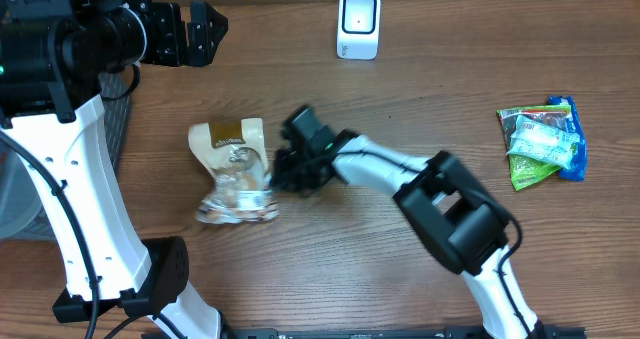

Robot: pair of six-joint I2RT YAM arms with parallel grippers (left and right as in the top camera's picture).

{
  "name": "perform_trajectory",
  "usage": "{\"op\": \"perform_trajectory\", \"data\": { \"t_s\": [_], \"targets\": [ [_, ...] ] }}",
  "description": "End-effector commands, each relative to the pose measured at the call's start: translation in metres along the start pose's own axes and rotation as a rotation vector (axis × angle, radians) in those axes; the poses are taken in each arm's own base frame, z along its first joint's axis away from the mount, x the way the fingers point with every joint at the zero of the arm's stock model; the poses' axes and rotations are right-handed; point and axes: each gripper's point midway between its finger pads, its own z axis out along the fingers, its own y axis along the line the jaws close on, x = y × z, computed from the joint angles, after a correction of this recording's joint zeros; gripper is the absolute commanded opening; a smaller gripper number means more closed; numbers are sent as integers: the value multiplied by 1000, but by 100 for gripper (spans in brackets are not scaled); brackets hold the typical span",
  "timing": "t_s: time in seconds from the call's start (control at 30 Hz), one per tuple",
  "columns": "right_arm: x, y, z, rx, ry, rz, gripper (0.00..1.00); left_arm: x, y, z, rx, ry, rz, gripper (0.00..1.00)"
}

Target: Scan the item barcode

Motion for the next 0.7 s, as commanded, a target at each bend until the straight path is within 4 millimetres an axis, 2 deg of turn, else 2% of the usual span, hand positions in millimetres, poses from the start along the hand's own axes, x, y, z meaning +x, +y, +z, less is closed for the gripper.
{"op": "perform_trajectory", "data": {
  "t_s": [0.0, 0.17, 0.23, 0.33, 0.37, 0.43, 0.5, 0.57, 0.67],
  "targets": [
    [-12, -13, -28, 17, -13, 23, 4, -1, -3, 2, 17, -2, 21, 100],
    [-20, -28, -65, 53, -24, -11, 4, -1, -3, 2, 17, -2, 21, 100],
    [-26, -39, -97, 70, -34, -50, 4, -1, -3, 2, 17, -2, 21, 100],
    [-24, -48, -113, 76, -18, -3, 4, -1, -3, 2, 17, -2, 21, 100],
    [-22, -49, -115, 64, -2, 12, 12, -1, -3, 2, 17, -2, 21, 100],
    [-18, -46, -117, 25, 29, 30, 36, -1, -3, 2, 17, -2, 21, 100],
    [-16, -43, -117, 9, 39, 29, 67, -1, -3, 2, 17, -2, 21, 100],
    [-12, -38, -112, 9, 44, 9, 78, -1, -3, 2, 17, -2, 21, 100],
    [-9, -31, -103, 23, 39, -31, 82, -1, -3, 2, 17, -2, 21, 100]
  ]
}}
